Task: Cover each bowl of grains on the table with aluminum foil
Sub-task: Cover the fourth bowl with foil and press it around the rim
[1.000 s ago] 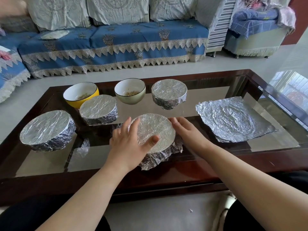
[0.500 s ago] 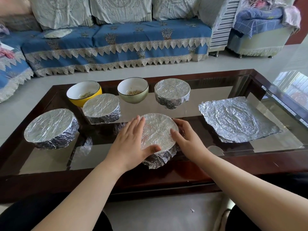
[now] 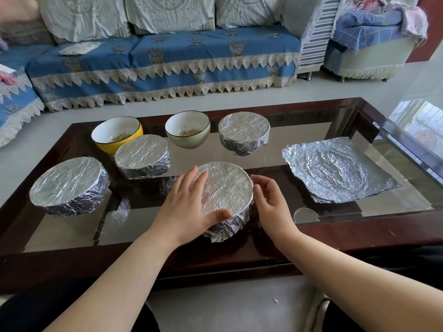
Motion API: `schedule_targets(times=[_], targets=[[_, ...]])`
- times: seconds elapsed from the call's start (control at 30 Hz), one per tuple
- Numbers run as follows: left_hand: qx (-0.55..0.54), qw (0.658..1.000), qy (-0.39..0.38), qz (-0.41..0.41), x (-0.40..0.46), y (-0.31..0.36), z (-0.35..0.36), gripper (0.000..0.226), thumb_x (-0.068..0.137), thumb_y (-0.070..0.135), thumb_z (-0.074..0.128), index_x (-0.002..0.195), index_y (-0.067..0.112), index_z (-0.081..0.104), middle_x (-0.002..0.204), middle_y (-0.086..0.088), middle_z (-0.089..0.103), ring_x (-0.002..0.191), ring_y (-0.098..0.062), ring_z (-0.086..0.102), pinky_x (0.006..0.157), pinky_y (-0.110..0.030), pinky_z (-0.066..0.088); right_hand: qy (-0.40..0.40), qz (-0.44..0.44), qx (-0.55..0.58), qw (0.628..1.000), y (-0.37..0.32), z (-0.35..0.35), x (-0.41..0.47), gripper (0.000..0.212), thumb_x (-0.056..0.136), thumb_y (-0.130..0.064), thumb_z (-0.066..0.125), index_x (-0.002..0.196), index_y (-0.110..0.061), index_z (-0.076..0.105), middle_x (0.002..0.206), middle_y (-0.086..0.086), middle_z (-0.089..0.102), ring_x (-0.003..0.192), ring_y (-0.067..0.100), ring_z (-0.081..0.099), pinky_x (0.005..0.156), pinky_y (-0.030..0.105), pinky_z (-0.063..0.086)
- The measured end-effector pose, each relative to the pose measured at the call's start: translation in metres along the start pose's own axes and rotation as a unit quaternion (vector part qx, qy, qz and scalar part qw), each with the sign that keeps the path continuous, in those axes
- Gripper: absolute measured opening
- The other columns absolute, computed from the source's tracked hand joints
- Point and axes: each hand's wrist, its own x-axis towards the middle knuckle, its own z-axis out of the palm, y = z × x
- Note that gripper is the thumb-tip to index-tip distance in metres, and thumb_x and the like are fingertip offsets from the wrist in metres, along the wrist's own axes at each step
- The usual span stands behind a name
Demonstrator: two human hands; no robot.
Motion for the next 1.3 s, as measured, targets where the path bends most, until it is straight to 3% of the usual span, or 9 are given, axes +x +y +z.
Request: schedule_targets(times=[0.1,0.27,0.43,0.63,0.77,0.87,1.03,1.17,1.3], targets=[[-0.006,1.000,0.000,-0.002,-0.001,0.000,0.000,0.141,0.043,0.106,0.000,0.159,0.025,0.001,0.165,0.003,-0.009,0.150,-0.017,-0.010,0.118,-0.034,-0.004,0.028,0.044,0.038,0.998,0.000,0.003,0.002,0.011,0.100,-0.020,0.052,0.102,-0.024,0.062,0.095,0.003,0.069,0.084,0.013,0.062,0.081,0.034,0.052],[-0.022,1.000,0.002,0.001,0.000,0.000,0.001,0.139,0.043,0.106,0.002,0.158,0.027,0.007,0.166,0.003,-0.007,0.150,-0.015,-0.008,0.120,-0.038,-0.001,0.054,0.096,0.078,0.991,-0.002,0.008,0.007,0.009,0.098,-0.021,0.056,0.092,-0.017,0.062,0.082,0.008,0.062,0.075,0.018,0.055,0.073,0.036,0.048],[-0.032,0.999,0.008,0.004,0.000,0.000,0.001,0.136,0.045,0.106,0.003,0.157,0.030,0.012,0.165,0.003,-0.004,0.149,-0.013,-0.007,0.120,-0.039,0.002,0.029,0.134,0.103,0.985,-0.009,0.004,0.018,0.012,0.097,-0.015,0.058,0.086,-0.011,0.061,0.066,0.005,0.054,0.055,0.012,0.047,0.051,0.025,0.042],[-0.039,0.999,0.015,0.006,0.000,0.000,0.001,0.134,0.046,0.106,0.004,0.156,0.031,0.016,0.165,0.001,-0.001,0.149,-0.016,-0.005,0.121,-0.040,0.004,0.034,0.171,0.180,0.968,-0.007,0.009,0.026,0.011,0.095,-0.008,0.059,0.086,-0.014,0.059,0.074,0.004,0.056,0.061,0.017,0.048,0.055,0.031,0.038],[-0.039,0.999,0.017,0.002,0.000,0.001,0.002,0.135,0.044,0.106,0.003,0.156,0.031,0.016,0.166,0.001,-0.001,0.150,-0.017,-0.004,0.121,-0.042,0.003,0.076,0.189,0.205,0.957,-0.005,0.015,0.026,0.008,0.093,-0.008,0.062,0.091,-0.015,0.058,0.087,0.007,0.059,0.074,0.020,0.054,0.067,0.038,0.046],[-0.038,0.999,0.021,-0.003,0.000,0.002,0.003,0.136,0.044,0.106,0.002,0.156,0.030,0.017,0.166,0.000,0.000,0.150,-0.020,-0.003,0.121,-0.042,0.004,0.115,0.162,0.155,0.968,-0.004,0.015,0.024,0.010,0.088,-0.012,0.069,0.087,-0.018,0.061,0.084,0.005,0.061,0.075,0.020,0.055,0.066,0.036,0.048],[-0.029,0.999,0.030,-0.002,0.000,0.002,0.004,0.136,0.046,0.105,0.002,0.156,0.027,0.017,0.165,0.000,0.000,0.150,-0.019,-0.002,0.121,-0.041,0.005,0.136,0.098,0.066,0.984,-0.010,0.011,0.019,0.007,0.090,-0.014,0.067,0.097,-0.017,0.068,0.085,0.000,0.070,0.070,0.006,0.061,0.060,0.017,0.050],[-0.021,0.999,0.034,-0.004,0.001,0.001,0.007,0.136,0.047,0.105,0.001,0.157,0.026,0.017,0.165,-0.001,0.000,0.150,-0.021,-0.002,0.121,-0.043,0.005,0.118,0.064,0.002,0.991,-0.011,0.005,0.008,0.016,0.098,-0.019,0.055,0.107,-0.022,0.068,0.087,-0.008,0.074,0.060,-0.006,0.058,0.065,0.019,0.043],[-0.030,0.999,0.036,-0.006,0.001,0.001,0.008,0.136,0.047,0.105,0.003,0.156,0.026,0.017,0.165,-0.002,0.000,0.150,-0.021,-0.003,0.121,-0.044,0.005,0.101,0.058,0.038,0.993,-0.013,0.002,-0.002,0.021,0.103,-0.020,0.045,0.109,-0.018,0.065,0.091,-0.008,0.075,0.091,0.001,0.068,0.085,0.025,0.051]])
